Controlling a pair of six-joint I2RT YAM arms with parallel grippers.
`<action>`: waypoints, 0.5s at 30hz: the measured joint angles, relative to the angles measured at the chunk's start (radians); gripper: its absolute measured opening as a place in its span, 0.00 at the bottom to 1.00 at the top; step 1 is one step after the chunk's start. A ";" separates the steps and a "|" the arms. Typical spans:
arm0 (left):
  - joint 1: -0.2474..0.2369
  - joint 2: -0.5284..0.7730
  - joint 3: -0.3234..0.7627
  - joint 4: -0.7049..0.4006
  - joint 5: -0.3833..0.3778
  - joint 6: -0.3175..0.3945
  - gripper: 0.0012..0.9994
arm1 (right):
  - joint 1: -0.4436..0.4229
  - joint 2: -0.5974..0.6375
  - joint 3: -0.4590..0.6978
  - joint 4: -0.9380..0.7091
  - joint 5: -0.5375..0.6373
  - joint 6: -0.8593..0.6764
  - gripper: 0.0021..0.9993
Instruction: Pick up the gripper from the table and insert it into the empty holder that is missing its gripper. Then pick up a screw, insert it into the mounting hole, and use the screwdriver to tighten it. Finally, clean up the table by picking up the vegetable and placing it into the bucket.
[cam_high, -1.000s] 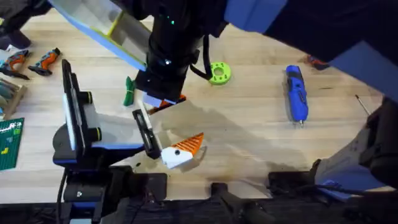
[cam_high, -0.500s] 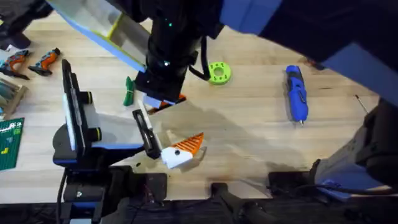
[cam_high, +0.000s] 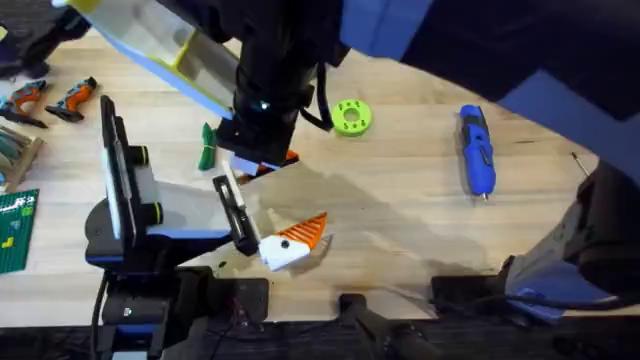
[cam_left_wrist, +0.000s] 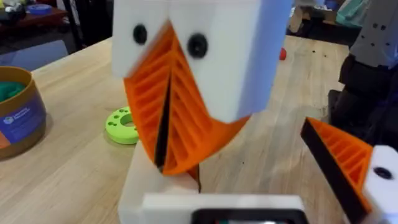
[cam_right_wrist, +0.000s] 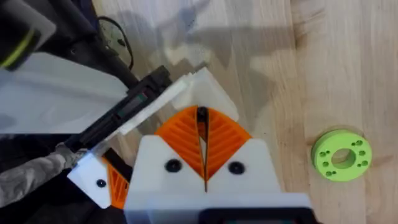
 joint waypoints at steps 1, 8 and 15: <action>0.000 0.000 0.000 0.000 0.000 0.000 0.99 | 0.000 0.000 0.000 0.000 0.000 0.000 0.01; 0.000 0.000 0.000 0.000 0.000 -0.003 0.99 | -0.003 0.000 0.003 -0.003 0.015 -0.007 0.79; 0.000 0.000 0.000 0.000 0.000 -0.001 0.99 | -0.013 -0.002 0.003 -0.002 0.014 -0.007 0.81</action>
